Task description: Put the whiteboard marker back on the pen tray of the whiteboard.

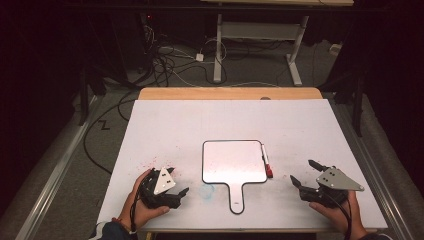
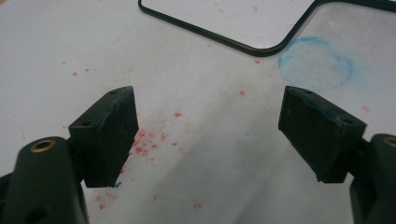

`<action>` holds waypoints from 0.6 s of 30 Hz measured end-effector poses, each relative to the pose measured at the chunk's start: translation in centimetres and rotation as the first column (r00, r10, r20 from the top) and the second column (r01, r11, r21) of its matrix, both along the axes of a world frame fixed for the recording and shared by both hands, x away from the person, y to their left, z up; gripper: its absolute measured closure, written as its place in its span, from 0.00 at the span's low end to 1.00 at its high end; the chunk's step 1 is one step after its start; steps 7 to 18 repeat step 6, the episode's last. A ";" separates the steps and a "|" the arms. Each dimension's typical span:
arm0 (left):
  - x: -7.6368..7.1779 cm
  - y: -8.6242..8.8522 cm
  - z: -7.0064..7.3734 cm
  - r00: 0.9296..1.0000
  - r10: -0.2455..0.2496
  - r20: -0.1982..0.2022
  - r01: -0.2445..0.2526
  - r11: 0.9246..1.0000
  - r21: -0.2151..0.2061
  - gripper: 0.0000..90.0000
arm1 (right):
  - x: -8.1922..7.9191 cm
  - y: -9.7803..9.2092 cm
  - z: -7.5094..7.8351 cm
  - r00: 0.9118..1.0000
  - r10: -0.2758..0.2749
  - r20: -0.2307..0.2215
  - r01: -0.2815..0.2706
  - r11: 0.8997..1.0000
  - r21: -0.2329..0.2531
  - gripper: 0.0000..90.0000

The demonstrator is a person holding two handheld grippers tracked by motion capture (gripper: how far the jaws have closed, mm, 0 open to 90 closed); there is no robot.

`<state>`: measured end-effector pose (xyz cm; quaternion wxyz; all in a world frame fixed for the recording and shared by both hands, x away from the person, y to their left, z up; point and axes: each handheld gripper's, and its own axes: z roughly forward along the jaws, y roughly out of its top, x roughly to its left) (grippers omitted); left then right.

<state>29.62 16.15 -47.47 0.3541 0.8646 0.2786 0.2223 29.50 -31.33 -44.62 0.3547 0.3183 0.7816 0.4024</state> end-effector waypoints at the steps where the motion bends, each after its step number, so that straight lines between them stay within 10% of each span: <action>1: 0.0 0.0 0.0 1.000 0.000 0.000 0.000 1.000 0.004 0.21 | 0.0 0.0 0.0 1.000 0.002 0.002 -0.002 1.000 0.001 0.27; 18: 0.3 -0.1 0.0 1.000 0.006 0.000 -0.006 1.000 0.016 0.21 | 0.0 0.0 -0.1 1.000 0.012 -0.002 -0.012 1.000 -0.002 0.27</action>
